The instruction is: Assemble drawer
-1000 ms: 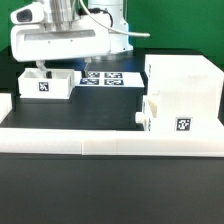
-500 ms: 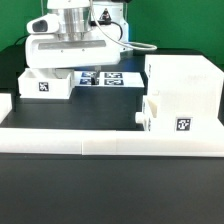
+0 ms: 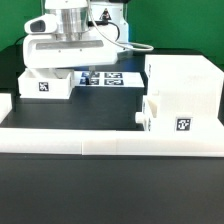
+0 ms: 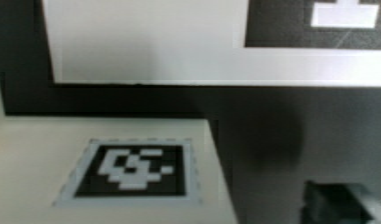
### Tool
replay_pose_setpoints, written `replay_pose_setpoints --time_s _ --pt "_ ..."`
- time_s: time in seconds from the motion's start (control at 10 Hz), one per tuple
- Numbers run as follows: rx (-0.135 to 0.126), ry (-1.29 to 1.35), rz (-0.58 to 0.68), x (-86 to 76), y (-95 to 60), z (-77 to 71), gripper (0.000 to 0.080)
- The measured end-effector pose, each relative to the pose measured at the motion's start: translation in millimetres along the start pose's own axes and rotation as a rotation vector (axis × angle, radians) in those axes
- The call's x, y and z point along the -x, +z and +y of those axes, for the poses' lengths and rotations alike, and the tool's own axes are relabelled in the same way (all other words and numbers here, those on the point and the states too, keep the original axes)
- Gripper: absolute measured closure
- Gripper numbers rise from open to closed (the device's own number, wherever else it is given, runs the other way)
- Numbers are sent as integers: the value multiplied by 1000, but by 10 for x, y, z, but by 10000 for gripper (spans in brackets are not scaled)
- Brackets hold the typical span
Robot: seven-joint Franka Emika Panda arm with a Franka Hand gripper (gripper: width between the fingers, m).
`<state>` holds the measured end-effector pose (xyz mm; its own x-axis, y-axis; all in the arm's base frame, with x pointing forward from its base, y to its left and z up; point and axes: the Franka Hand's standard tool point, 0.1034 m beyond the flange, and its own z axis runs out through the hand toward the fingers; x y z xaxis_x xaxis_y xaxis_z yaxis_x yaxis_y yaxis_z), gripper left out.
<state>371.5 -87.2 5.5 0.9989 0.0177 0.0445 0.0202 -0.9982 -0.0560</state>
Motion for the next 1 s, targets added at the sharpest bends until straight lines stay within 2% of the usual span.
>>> replay_pose_setpoints --time_s 0.1,0.2,0.3,0.5,1.0 --pt "0 0 0 0 0 0 394" --pt "0 0 0 0 0 0 578" --pt "0 0 0 -1 0 0 726" --pt "3 0 6 -17 -10 7 756" --pt "3 0 7 -21 -12 7 756"
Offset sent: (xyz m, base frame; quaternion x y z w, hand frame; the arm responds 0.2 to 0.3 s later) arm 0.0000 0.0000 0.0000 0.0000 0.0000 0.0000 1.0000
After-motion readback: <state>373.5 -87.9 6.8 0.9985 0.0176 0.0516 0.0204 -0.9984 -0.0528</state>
